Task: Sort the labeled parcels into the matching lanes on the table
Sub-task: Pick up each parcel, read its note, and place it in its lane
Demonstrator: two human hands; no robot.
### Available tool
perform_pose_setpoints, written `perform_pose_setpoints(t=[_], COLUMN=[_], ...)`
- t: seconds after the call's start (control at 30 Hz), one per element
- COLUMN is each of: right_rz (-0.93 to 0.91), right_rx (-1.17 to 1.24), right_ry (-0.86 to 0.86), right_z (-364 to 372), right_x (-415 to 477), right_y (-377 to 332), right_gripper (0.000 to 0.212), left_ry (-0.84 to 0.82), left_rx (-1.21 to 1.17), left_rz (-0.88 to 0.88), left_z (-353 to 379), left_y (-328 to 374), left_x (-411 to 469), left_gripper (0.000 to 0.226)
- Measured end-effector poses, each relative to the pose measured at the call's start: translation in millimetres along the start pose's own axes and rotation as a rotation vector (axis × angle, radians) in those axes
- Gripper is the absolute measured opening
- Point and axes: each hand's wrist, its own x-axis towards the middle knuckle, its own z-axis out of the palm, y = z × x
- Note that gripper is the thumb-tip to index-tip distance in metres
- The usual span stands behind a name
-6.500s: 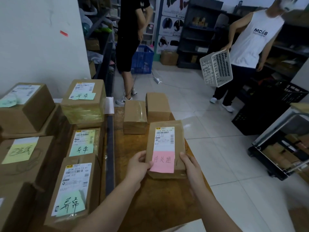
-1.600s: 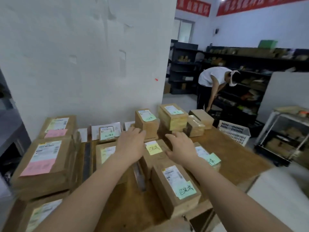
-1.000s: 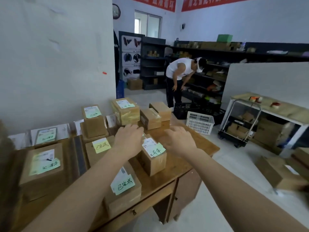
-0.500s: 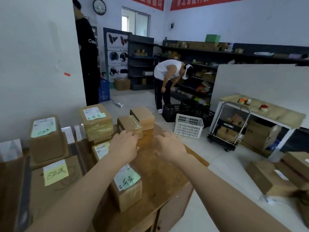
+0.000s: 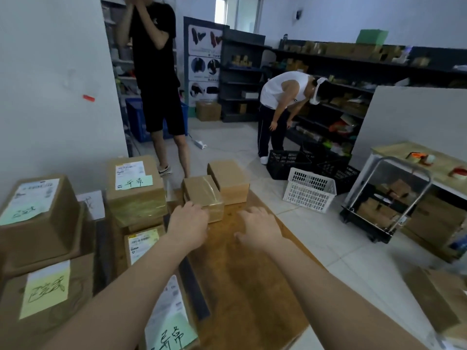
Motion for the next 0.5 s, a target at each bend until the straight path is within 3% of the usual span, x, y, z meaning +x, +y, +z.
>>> perform_pose_setpoints(t=[0.27, 0.5], right_rz=[-0.143, -0.302], right_rx=[-0.006, 0.002], right_ry=[-0.066, -0.163], right_z=[17.0, 37.9], right_x=[87.1, 164.1], right_y=[26.8, 49.6], right_gripper=[0.060, 0.061], left_ry=[-0.096, -0.206], left_rx=[0.051, -0.047], left_rz=[-0.140, -0.352], left_z=[28.1, 68.1], left_y=[-1.2, -2.4], left_x=[60.0, 112.8], left_gripper=[0.026, 0.029])
